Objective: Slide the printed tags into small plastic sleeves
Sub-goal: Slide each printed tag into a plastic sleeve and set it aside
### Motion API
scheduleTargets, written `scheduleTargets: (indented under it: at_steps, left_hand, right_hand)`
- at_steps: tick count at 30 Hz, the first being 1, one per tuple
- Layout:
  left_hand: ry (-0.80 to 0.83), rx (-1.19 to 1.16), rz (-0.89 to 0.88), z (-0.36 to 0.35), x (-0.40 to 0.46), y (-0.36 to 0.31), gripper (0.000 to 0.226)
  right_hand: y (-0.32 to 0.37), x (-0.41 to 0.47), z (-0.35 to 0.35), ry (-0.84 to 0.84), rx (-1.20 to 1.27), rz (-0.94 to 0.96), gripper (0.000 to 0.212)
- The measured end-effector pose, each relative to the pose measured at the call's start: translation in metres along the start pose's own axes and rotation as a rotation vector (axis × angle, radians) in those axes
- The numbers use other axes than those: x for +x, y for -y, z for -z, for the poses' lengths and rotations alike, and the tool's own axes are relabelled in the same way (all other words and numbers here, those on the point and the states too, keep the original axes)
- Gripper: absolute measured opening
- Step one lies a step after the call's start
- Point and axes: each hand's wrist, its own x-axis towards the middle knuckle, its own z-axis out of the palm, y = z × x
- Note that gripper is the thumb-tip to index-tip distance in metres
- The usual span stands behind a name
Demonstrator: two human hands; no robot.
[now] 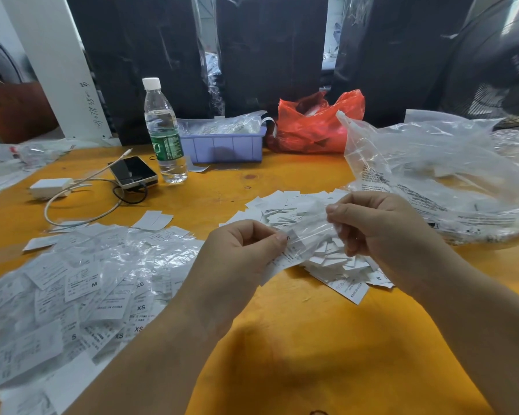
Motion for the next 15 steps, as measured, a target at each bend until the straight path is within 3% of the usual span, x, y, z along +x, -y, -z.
scheduleTargets:
  at_steps: [5,15]
  left_hand:
    - [0.017,-0.009,0.0,-0.001,-0.001,0.0,0.01]
    - [0.027,-0.079,0.02,-0.001,-0.001,0.0,0.007]
  right_hand:
    - [0.0,-0.002,-0.003,0.125,0.023,-0.023,0.016]
    - [-0.006,-0.006,-0.013,0.155,0.233,-0.006,0.01]
